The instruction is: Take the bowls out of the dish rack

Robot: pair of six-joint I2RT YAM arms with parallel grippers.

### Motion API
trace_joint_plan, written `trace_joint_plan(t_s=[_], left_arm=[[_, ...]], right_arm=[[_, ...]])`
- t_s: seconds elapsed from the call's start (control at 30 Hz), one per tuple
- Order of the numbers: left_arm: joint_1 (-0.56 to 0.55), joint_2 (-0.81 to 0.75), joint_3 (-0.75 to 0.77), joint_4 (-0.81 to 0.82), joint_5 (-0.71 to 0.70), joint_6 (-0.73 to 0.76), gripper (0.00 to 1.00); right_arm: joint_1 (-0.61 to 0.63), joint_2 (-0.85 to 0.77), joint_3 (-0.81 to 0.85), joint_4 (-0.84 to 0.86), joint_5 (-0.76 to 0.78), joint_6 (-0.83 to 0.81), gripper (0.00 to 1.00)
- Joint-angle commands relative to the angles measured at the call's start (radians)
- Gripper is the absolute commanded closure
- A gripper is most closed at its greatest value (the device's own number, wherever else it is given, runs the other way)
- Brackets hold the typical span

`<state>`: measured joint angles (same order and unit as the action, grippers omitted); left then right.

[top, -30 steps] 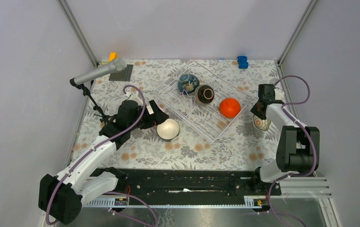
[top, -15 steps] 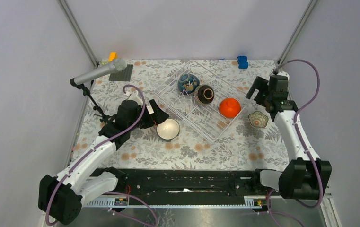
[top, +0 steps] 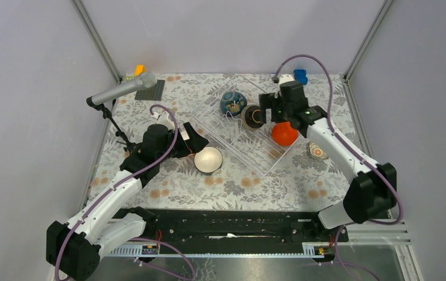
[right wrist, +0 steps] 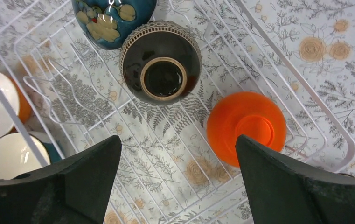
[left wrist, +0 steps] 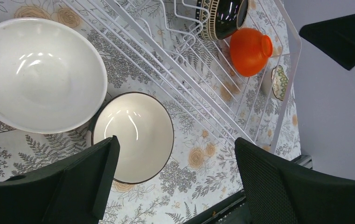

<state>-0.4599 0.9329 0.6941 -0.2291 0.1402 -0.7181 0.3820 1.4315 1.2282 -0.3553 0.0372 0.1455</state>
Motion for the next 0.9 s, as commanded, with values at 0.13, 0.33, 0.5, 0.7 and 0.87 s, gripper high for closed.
trace_joint_plan(t_s=[0.13,0.33,0.5,0.7,0.87], left_arm=[[-0.004,-0.016,0.01,0.041,-0.059,0.036,0.01],[-0.003,-0.017,0.0,0.048,-0.092,0.038,0.01],[-0.003,-0.011,0.002,0.051,-0.096,0.044,0.01],[-0.003,-0.003,-0.003,0.073,-0.09,0.045,0.01],[-0.003,-0.001,-0.007,0.084,-0.094,0.047,0.01]], right_arm=[[0.221,0.161,0.065,0.11,0.208,-0.247,0.0],[0.279,0.265,0.041,0.242,0.299,-0.354,0.0],[0.342,0.366,0.02,0.318,0.47,-0.514,0.0],[0.343,0.424,-0.033,0.45,0.534,-0.542,0.0],[0.344,0.469,-0.09,0.594,0.642,-0.616,0.0]])
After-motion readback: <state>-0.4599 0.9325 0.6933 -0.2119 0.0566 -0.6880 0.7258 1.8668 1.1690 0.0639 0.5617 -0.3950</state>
